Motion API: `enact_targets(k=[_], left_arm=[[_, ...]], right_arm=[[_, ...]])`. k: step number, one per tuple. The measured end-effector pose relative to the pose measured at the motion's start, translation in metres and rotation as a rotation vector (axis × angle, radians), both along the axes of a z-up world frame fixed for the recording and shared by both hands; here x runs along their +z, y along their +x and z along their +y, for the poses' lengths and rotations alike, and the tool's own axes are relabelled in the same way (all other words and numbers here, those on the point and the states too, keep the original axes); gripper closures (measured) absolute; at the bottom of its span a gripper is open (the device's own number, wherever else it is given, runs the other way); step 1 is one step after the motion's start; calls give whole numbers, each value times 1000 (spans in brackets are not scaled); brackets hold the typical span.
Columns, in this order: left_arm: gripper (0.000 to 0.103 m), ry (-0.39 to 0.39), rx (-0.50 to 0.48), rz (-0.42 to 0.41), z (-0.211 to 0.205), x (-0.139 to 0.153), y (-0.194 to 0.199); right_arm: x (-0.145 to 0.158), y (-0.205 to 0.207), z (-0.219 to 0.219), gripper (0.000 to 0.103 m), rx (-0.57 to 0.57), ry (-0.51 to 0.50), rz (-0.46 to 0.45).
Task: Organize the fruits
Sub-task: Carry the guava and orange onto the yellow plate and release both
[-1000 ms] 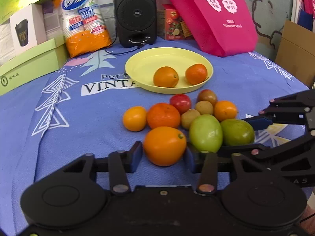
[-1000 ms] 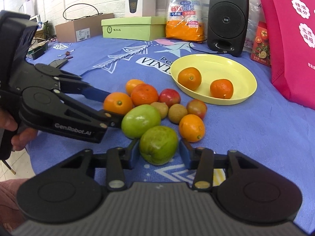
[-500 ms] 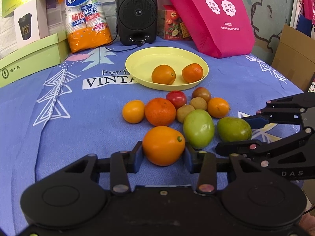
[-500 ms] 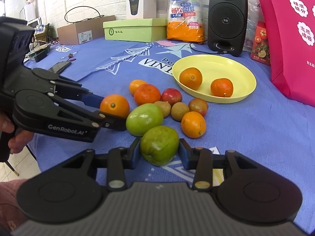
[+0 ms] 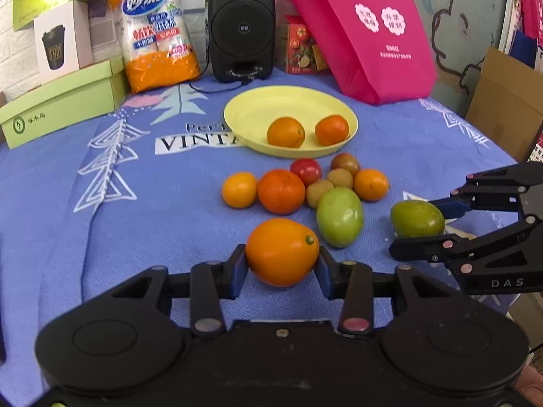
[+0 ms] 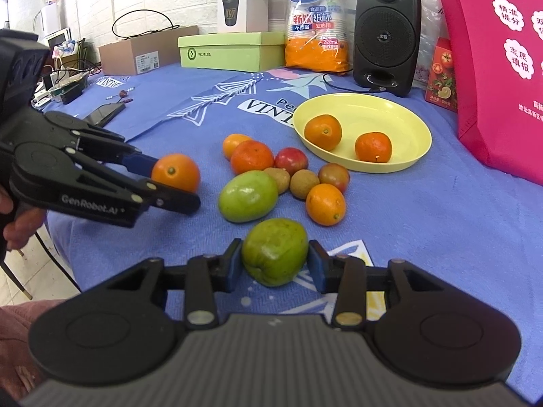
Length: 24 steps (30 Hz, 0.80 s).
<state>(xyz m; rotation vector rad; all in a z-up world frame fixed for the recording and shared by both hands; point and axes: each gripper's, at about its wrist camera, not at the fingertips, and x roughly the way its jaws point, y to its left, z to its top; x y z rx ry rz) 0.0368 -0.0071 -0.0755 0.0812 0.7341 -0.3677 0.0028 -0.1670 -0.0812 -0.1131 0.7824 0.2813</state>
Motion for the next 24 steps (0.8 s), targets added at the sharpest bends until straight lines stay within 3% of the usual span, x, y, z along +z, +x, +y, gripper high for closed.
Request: enact_targets(k=[13, 24], left_arm=[[62, -9, -1, -65, 2, 30, 23], [62, -23, 8, -77, -14, 42, 102]], right_arm=[[23, 4, -16, 63, -33, -23, -58], [50, 58, -42, 63, -92, -41, -151]])
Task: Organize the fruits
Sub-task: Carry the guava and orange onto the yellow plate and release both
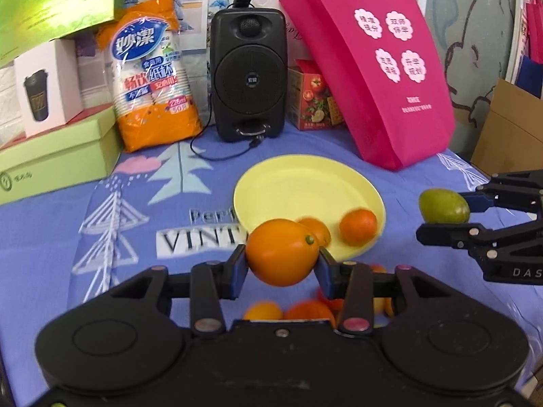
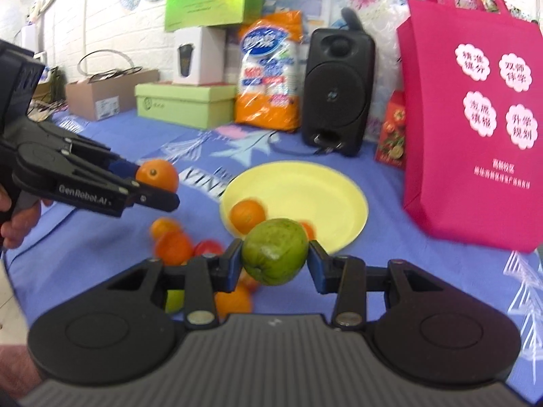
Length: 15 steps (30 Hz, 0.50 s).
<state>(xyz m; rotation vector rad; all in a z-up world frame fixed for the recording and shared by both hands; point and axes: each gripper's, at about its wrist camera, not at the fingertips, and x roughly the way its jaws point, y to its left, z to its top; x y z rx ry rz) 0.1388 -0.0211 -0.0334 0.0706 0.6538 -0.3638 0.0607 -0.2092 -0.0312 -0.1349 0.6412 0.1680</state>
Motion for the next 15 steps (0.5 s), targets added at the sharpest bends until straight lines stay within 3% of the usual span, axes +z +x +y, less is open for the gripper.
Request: enact_targets(k=[3, 10, 15], left_arm=[[62, 1, 5, 6, -8, -2, 30], [62, -19, 46, 106, -19, -29, 100], [61, -13, 58, 137, -26, -43, 127]], right_arm=[[1, 25, -8, 63, -31, 3, -12], [-19, 86, -34, 63, -125, 54, 33], [-39, 112, -46, 63, -163, 100, 78]])
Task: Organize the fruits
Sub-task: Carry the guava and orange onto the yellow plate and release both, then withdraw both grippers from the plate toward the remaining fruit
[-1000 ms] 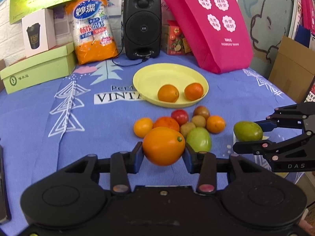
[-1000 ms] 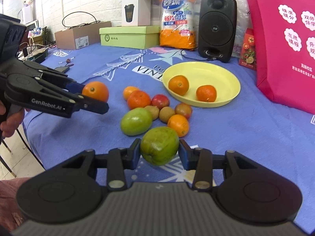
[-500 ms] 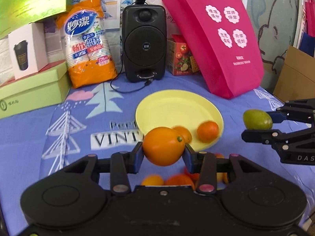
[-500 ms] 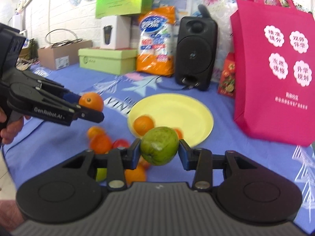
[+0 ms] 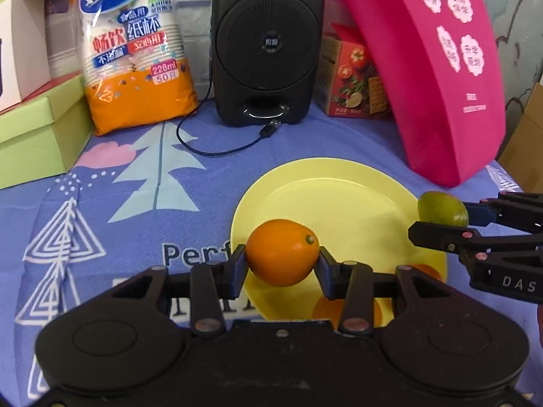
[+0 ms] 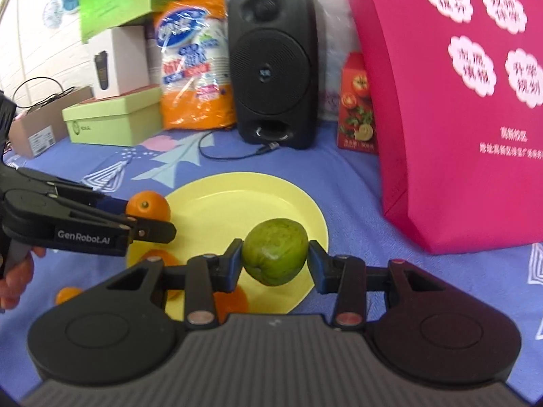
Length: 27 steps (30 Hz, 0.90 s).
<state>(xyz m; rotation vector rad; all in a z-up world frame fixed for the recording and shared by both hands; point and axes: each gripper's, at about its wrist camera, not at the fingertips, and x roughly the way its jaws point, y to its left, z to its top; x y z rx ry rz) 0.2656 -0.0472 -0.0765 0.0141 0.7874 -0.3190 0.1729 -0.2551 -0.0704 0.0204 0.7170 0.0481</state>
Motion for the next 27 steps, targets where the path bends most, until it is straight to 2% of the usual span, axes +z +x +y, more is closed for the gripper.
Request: enact_targets(k=[1, 5, 6, 9, 12, 15, 27], left_arm=[[59, 4, -1, -1, -1, -2, 2], [39, 4, -18, -25, -4, -1, 4], [37, 16, -16, -31, -5, -1, 2], [36, 48, -11, -45, -4, 2, -6], [35, 35, 5, -57, 4, 9, -15], [28, 24, 24, -81, 15, 19, -29], [28, 5, 94, -153, 55, 50, -103]], right_arm=[[-2, 4, -1, 63, 1, 7, 6], [-10, 13, -1, 63, 12, 11, 27], [-11, 14, 0, 61, 19, 12, 30], [-8, 12, 4, 58, 29, 7, 18], [-2, 7, 6, 57, 28, -4, 5], [7, -3, 6, 57, 28, -7, -18], [37, -51, 16, 52, 44, -53, -76]])
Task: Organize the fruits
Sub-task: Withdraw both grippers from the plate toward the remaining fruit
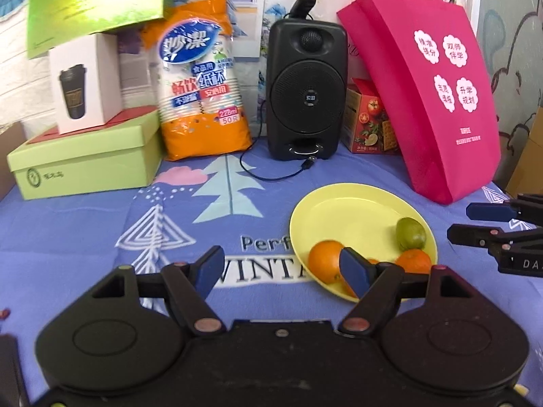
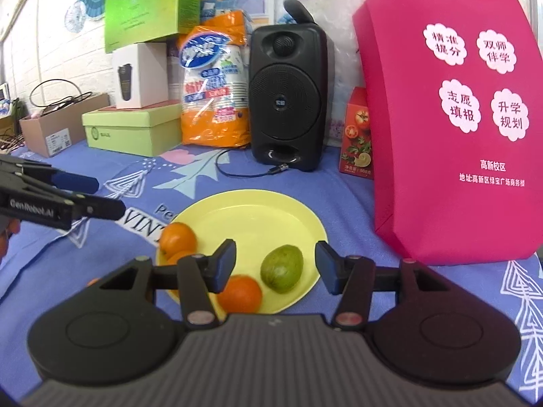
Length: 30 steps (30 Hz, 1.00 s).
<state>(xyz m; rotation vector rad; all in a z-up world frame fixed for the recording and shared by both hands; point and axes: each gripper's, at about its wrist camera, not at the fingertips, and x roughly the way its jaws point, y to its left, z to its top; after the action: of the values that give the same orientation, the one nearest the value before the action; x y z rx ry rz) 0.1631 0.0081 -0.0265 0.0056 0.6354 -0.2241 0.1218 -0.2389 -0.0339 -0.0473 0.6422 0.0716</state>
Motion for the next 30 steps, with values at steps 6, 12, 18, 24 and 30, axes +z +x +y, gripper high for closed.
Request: enact_targets(k=[6, 12, 18, 24, 30], left_arm=[[28, 23, -23, 0, -5, -7, -47], [28, 25, -54, 34, -15, -26, -92], [28, -9, -103, 71, -29, -45, -122], [28, 11, -135, 109, -53, -65, -116], [28, 30, -140, 86, -70, -77, -108]], right_arm=[[1, -35, 17, 52, 62, -29, 4], [-12, -71, 29, 52, 125, -48, 46], [-36, -95, 34, 52, 162, -25, 119], [-53, -105, 38, 52, 171, -17, 143], [-55, -106, 36, 50, 187, -27, 133]])
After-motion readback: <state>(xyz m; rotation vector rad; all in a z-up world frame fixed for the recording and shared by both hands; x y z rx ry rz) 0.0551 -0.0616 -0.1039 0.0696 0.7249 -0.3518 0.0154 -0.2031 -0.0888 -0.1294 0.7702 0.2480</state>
